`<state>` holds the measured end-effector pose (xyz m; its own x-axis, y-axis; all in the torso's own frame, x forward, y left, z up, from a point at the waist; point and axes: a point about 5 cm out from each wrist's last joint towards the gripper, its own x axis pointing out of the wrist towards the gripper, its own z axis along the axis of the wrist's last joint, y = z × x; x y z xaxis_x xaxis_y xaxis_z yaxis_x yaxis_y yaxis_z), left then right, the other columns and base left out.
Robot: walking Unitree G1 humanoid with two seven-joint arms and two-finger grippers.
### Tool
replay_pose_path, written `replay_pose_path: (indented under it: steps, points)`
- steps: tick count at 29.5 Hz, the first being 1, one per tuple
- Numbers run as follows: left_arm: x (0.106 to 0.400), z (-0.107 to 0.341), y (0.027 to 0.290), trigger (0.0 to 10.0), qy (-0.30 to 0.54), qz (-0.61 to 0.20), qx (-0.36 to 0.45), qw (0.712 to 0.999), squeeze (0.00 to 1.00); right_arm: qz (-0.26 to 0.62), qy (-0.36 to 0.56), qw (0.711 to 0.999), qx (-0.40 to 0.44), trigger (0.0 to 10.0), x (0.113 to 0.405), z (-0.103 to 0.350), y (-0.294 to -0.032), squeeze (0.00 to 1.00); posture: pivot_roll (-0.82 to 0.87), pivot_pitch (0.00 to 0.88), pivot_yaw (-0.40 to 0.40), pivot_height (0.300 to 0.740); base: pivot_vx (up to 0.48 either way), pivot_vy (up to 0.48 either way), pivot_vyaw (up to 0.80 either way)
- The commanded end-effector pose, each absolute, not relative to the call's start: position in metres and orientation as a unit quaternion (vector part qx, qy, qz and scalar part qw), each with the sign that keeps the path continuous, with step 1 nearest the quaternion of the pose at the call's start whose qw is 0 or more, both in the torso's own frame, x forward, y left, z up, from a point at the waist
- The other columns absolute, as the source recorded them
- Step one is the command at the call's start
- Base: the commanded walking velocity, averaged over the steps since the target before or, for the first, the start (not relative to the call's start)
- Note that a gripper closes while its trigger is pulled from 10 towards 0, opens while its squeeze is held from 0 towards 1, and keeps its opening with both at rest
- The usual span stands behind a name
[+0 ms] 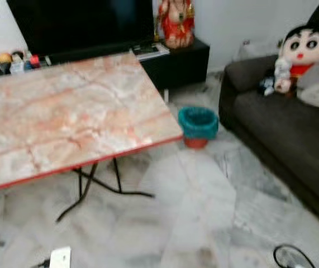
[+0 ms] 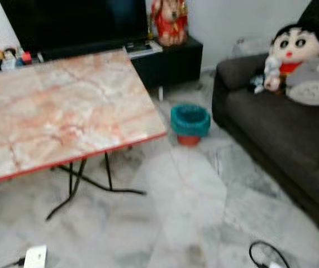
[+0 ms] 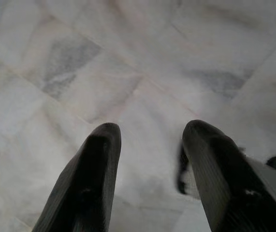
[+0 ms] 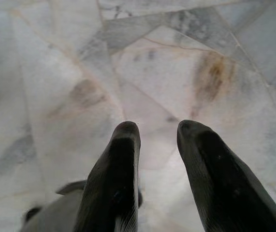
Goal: Setting the table
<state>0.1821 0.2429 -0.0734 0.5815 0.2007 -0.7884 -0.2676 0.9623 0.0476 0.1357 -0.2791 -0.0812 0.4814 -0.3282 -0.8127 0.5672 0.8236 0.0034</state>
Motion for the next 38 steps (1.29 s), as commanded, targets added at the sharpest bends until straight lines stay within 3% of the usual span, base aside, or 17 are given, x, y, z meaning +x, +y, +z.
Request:
replay_pose_path:
  steps: [1,15,22,38]
  points:
    - [0.1765,-0.0737,0.2514,10.0,0.443,0.145,-0.036,0.884,0.00,-0.257,0.435,0.851,0.143,10.0,0.1390,-0.0823,-0.2729,0.00,-0.06,0.079,0.045,0.740,0.000,0.480,0.00]
    - [0.1770,-0.0738,0.2504,10.0,0.442,0.146,-0.038,0.884,0.00,-0.247,0.435,0.856,0.130,10.0,0.1402,-0.0812,-0.2742,0.00,-0.05,0.077,0.042,0.740,0.000,0.480,0.00]
    - [0.1767,-0.0738,0.2508,10.0,0.442,0.148,-0.038,0.884,0.00,-0.247,0.438,0.854,0.131,10.0,0.1398,-0.0816,-0.2739,0.00,-0.05,0.078,0.042,0.740,0.000,0.480,0.73]
    - [0.1760,-0.0737,0.2524,10.0,0.443,0.148,-0.034,0.883,0.00,-0.252,0.438,0.851,0.141,10.0,0.1388,-0.0829,-0.2716,0.00,-0.03,0.059,0.055,0.740,0.000,0.480,0.00]
